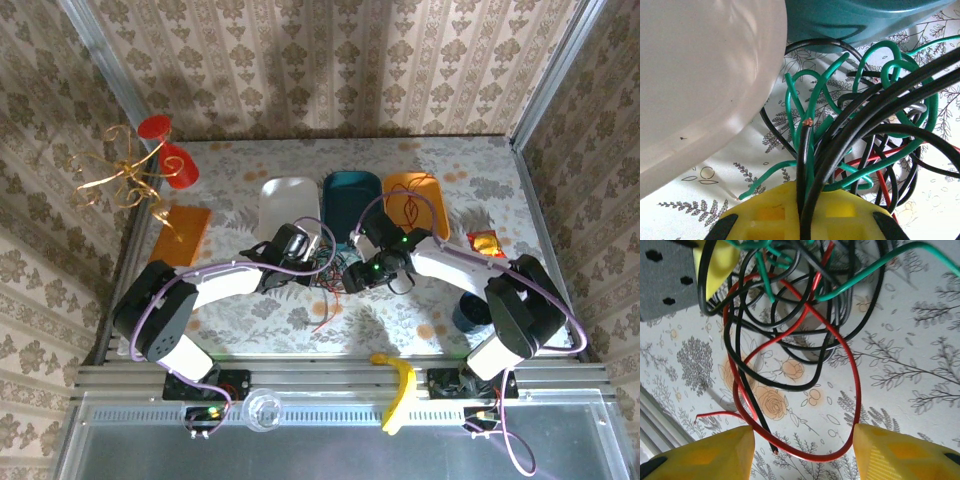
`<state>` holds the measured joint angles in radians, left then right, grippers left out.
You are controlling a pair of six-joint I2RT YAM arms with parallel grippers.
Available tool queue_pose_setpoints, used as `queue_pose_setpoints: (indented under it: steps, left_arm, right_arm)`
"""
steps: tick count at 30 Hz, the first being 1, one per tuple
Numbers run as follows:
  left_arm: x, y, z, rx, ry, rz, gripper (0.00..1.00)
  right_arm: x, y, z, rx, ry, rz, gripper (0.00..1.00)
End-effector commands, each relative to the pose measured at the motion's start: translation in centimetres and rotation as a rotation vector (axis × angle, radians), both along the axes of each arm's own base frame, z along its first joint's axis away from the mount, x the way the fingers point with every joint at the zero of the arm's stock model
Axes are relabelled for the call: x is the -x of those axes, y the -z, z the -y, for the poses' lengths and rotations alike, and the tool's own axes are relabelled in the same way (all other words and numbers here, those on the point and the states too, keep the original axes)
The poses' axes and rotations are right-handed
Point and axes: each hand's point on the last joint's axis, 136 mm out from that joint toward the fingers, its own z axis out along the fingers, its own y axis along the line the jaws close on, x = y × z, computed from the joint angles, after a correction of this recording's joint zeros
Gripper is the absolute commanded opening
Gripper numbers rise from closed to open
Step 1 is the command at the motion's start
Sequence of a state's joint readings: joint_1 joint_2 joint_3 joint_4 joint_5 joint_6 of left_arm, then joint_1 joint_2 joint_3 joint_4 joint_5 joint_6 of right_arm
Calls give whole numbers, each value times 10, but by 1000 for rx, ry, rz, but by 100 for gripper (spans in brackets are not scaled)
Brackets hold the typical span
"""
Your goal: Untangle the cables
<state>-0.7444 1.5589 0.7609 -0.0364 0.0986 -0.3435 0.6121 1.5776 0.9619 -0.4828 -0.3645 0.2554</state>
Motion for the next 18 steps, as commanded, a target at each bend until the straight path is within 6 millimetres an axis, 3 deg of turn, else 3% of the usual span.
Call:
queue_pose_setpoints:
  steps: [1, 11, 13, 17, 18]
  left_arm:
    - [1, 4, 1, -16, 18, -21, 0]
    - [2, 7, 1, -22, 20, -37, 0]
    - [2, 6, 1, -21, 19, -38, 0]
    - [2, 7, 0, -27, 14, -39, 0]
    - [2, 7, 0, -27, 13, -38, 0]
  right_arm:
    - [15, 0, -10, -22, -81, -42, 56]
    - [22, 8, -15, -6, -126, -52, 53]
    - [20, 9, -16, -6, -128, -52, 42]
    - [18, 6, -14, 1, -121, -32, 3]
    - [18, 4, -11, 6, -115, -20, 0]
